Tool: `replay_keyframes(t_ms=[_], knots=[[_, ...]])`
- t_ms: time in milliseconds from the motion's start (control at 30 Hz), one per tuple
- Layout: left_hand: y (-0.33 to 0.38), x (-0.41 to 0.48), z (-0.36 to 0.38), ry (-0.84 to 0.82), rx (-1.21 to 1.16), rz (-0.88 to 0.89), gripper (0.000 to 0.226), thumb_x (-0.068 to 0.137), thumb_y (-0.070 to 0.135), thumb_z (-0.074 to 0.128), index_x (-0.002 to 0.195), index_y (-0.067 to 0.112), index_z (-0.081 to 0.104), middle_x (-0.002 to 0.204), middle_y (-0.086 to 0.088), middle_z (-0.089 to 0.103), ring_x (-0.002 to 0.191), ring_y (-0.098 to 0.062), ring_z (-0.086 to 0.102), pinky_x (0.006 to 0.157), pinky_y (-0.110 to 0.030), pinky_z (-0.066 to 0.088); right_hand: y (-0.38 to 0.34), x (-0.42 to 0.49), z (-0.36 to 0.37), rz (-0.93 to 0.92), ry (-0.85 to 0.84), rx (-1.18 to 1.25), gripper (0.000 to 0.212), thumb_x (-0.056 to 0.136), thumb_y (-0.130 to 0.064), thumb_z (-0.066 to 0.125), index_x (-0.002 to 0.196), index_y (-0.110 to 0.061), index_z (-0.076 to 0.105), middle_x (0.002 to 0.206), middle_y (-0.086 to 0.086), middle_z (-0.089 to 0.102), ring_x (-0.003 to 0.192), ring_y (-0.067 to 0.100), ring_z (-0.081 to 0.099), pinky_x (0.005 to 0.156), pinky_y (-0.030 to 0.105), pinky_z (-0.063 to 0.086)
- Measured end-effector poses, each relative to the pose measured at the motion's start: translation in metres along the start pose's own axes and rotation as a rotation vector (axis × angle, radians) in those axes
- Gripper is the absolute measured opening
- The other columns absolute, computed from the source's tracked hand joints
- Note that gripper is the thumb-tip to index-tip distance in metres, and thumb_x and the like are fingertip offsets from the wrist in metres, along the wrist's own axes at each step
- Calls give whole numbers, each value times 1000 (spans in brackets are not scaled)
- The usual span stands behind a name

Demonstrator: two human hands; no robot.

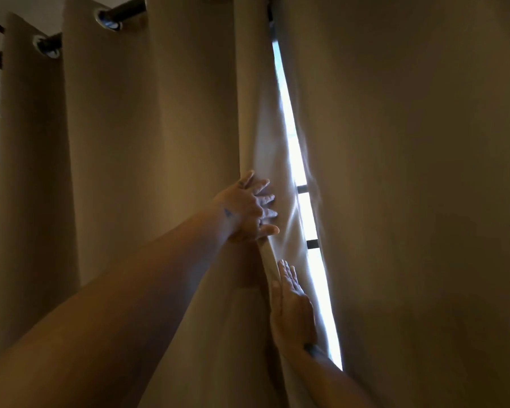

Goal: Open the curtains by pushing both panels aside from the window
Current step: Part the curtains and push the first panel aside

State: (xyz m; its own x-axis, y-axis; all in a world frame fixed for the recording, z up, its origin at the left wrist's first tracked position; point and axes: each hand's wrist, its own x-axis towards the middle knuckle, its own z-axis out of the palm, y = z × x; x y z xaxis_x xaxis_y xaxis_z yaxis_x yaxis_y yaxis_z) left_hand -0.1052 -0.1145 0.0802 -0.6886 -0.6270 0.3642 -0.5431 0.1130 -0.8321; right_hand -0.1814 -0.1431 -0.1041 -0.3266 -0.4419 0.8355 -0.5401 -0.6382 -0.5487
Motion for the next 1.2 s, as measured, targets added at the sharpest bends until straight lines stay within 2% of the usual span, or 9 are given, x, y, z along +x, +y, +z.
replay_keyframes(t_ms=[67,133,267,400,533,767,867,1000,1200], knots=[[-3,-1,8,-42,-7,-34,60,95,57,17,147,28,23,160,-1,10,147,-23,-7,116,-47,-12,-1,-1,7,-9,-18,71,57,91,-41,20,125,-3,45,133,18,49,128,23,26,109,46,25],[-8,-4,17,-79,7,-61,60,95,56,16,147,27,22,161,-2,8,147,-24,-8,116,-47,-13,-5,-2,15,-18,-38,121,46,90,-28,26,127,-7,43,136,14,47,128,17,22,109,51,31],[-20,-12,37,-84,37,-82,60,96,54,15,148,25,18,161,-1,6,147,-23,-9,117,-45,-12,-13,-3,37,-41,-96,168,59,90,-46,14,129,-10,40,139,11,43,130,17,28,109,41,31],[-36,-17,60,-110,16,-85,60,97,53,14,149,24,13,161,1,2,147,-21,-12,117,-43,-13,-22,-2,58,-21,-127,290,47,87,-24,24,128,-8,39,137,7,43,129,16,24,107,32,26],[-53,-24,83,-107,10,-94,58,97,50,18,149,25,15,161,1,4,147,-20,-10,118,-41,-11,-21,0,82,-38,-157,302,47,85,-24,27,128,-11,42,137,12,45,130,27,37,103,38,36],[-82,-47,121,-180,9,-140,58,97,50,20,150,25,13,161,3,1,147,-17,-10,117,-40,-12,-30,-4,139,-9,-211,396,45,84,-25,30,122,-15,51,132,10,54,127,26,43,98,35,43],[-99,-58,141,-183,41,-138,59,98,49,19,150,24,10,161,3,1,147,-17,-10,117,-39,-11,-39,-6,166,-40,-207,430,39,90,-18,32,125,-13,48,136,7,47,132,16,30,101,20,28],[-123,-76,172,-186,76,-133,60,97,49,17,150,23,7,161,1,0,147,-18,-10,117,-39,-12,-51,-11,205,-71,-203,392,38,92,-17,31,127,-13,45,137,6,46,127,6,22,103,25,26],[-164,-116,213,-181,82,-143,60,97,50,14,150,23,6,161,2,-1,147,-18,-10,117,-39,-11,-80,-24,269,-53,-246,388,48,85,-27,27,127,-16,45,139,4,45,134,14,28,101,20,29]])
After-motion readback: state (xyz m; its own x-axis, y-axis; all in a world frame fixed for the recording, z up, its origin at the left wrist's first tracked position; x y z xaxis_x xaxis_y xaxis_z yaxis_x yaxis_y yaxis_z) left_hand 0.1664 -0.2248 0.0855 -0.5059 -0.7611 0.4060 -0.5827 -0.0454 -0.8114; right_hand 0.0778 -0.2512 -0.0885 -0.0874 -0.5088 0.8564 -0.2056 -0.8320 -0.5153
